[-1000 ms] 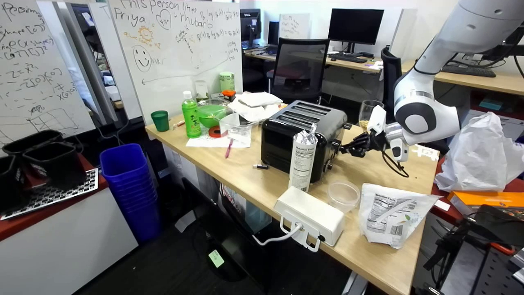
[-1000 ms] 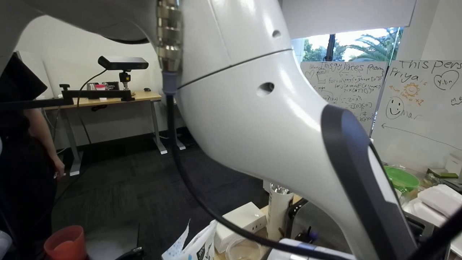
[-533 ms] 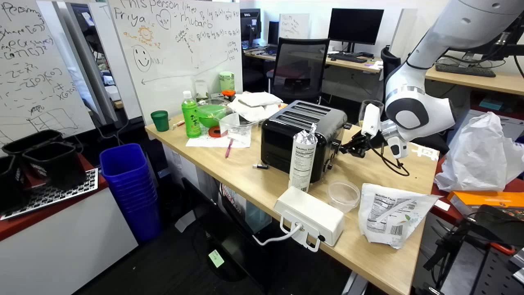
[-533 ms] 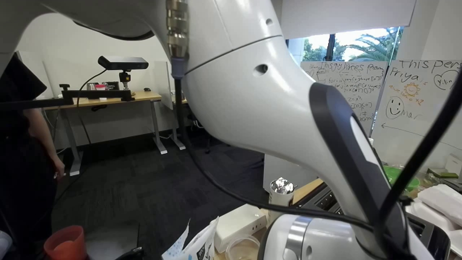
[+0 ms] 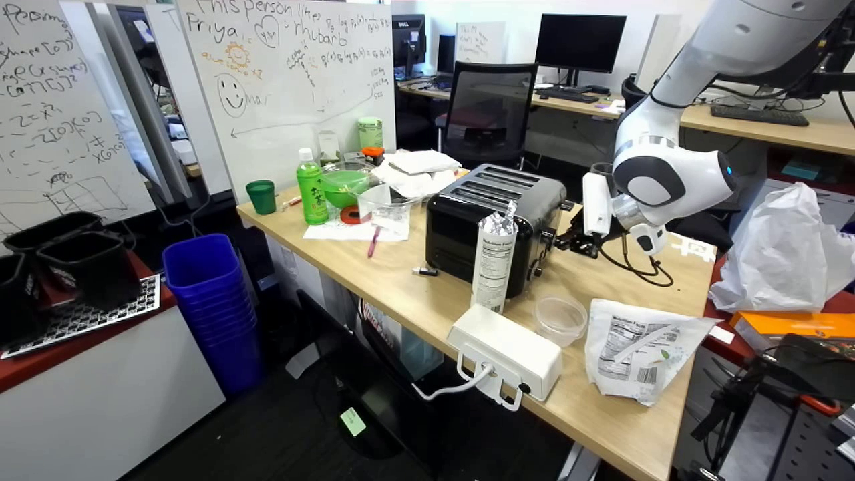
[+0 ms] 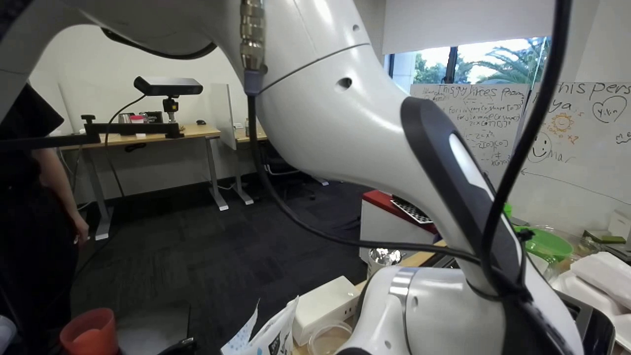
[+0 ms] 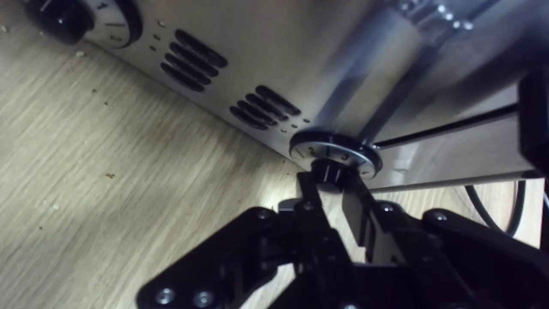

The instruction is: Turn the bottom right knob of the toaster to the left

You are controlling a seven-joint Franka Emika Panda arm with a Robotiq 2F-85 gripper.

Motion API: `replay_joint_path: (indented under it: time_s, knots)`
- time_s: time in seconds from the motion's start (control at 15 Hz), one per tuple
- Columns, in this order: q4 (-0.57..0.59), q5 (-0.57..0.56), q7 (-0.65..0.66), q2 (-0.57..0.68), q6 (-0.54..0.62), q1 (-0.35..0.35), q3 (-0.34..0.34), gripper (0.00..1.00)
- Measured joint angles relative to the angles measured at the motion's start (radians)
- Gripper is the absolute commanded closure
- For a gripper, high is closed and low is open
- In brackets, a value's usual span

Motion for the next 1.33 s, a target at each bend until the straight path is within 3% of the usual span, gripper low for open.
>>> replay_joint_path:
  time_s: [0.67,0.8,0.87,1.33]
  knots:
    - [0.004,0.147,-0.397,0.025,0.073,0.196,-0.14,0.95]
    - [0.002,0.17,-0.427,0.03,0.073,0.216,-0.156,0.63]
    - [0.001,0.174,-0.432,0.031,0.072,0.222,-0.162,0.53]
    - [-0.027,0.173,-0.414,0.014,0.072,0.238,-0.166,0.06]
